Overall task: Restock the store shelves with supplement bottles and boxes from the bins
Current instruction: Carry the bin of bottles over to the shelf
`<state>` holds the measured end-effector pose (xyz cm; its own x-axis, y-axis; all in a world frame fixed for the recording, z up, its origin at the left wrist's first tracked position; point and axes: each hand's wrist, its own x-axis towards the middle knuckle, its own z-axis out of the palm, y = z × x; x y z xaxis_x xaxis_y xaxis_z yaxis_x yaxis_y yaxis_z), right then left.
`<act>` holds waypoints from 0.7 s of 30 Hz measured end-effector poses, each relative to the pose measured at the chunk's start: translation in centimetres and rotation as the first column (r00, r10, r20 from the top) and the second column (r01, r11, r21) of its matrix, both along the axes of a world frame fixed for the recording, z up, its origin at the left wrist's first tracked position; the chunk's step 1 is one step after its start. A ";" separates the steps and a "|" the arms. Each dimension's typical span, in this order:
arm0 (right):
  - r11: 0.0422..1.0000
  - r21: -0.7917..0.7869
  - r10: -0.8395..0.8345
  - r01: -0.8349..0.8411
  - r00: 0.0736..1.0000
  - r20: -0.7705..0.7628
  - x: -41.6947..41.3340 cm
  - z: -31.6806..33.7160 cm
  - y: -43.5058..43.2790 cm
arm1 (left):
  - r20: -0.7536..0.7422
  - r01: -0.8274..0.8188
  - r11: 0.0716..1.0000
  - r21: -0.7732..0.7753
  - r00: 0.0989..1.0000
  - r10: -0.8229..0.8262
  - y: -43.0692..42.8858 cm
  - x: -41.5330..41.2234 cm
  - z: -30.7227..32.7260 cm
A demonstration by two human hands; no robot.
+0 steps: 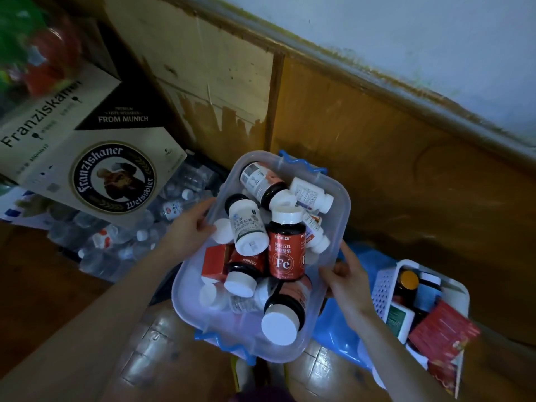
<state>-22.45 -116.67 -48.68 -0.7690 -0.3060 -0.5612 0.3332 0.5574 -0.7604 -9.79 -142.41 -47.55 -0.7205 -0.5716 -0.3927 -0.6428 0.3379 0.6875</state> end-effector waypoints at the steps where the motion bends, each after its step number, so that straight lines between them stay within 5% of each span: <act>1: 1.000 -0.005 0.008 -0.008 1.000 0.007 0.0 0.4 0.1 | -0.009 -0.032 0.999 0.034 0.999 0.032 0.3 0.7 -0.1; 11: 0.992 -0.035 0.122 -0.122 0.992 0.008 0.3 6.7 1.0 | -0.114 -0.328 0.915 0.237 0.925 0.361 4.9 6.3 5.7; 21: 0.909 -0.063 0.401 -0.412 0.905 -0.143 0.3 18.0 1.6 | -0.207 -0.563 0.713 0.419 0.705 0.678 11.9 12.1 15.0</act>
